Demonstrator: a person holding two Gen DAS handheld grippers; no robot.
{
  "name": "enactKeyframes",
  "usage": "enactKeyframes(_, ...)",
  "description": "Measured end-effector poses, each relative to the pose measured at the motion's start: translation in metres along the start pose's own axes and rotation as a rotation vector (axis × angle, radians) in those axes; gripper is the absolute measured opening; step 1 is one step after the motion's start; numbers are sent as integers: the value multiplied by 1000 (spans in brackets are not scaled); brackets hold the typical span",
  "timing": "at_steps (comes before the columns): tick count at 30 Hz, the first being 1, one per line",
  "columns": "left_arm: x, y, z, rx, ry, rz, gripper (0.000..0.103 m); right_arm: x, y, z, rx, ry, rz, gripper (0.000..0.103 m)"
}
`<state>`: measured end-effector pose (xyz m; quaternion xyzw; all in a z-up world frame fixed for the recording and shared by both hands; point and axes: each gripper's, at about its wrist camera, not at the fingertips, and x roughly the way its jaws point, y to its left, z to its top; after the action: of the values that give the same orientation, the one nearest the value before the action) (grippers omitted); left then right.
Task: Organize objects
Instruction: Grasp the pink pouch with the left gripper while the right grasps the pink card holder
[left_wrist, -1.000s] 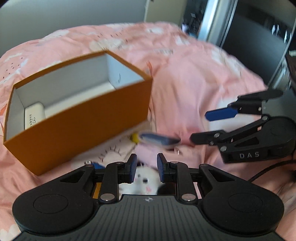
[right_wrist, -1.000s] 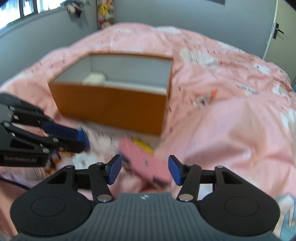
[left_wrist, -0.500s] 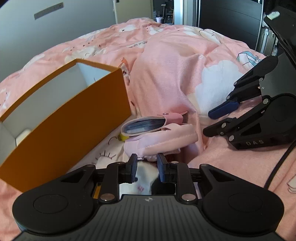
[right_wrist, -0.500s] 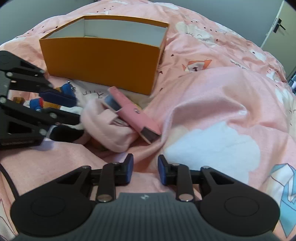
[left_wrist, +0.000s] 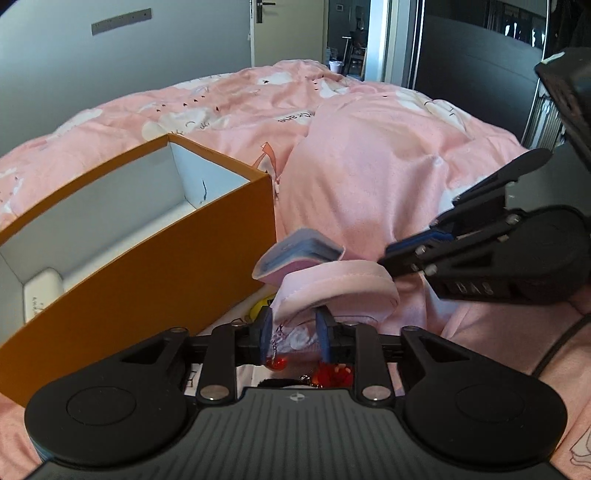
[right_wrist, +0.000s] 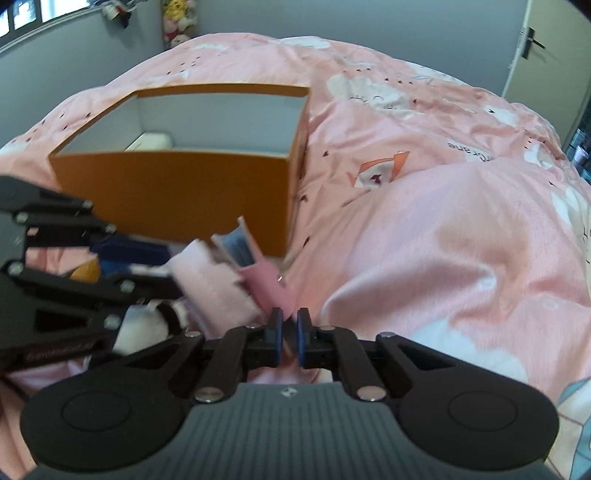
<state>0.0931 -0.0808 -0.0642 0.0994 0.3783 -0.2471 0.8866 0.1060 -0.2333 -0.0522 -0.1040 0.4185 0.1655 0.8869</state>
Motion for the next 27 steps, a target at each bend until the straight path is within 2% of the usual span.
enactKeyframes(5,12,12,8,-34,3,-13,47,9,-12,8,45,-11,-21,6)
enactKeyframes(9,26,18,13,-26,37,-20,48,15,-17,10,58,-1,-5,7)
enactKeyframes(16,41,40,10,-196,41,-47,62,16,-26,17,73,-6,37,10)
enactKeyframes(17,41,43,9,-212,40,-46,66,13,-25,20,52,-20,40,12)
enactKeyframes(18,40,44,7,-221,40,-50,66,12,-22,22,22,-31,42,21)
enactKeyframes(20,38,48,2,-226,34,-88,66,11,-15,27,-47,-41,36,32)
enactKeyframes(23,38,55,-3,-221,37,-139,69,21,-10,31,-108,-7,39,31)
enactKeyframes(24,38,56,-5,-220,35,-155,69,27,-11,32,-103,14,48,26)
enactKeyframes(27,34,58,-9,-197,31,-206,69,36,-20,31,-55,34,65,26)
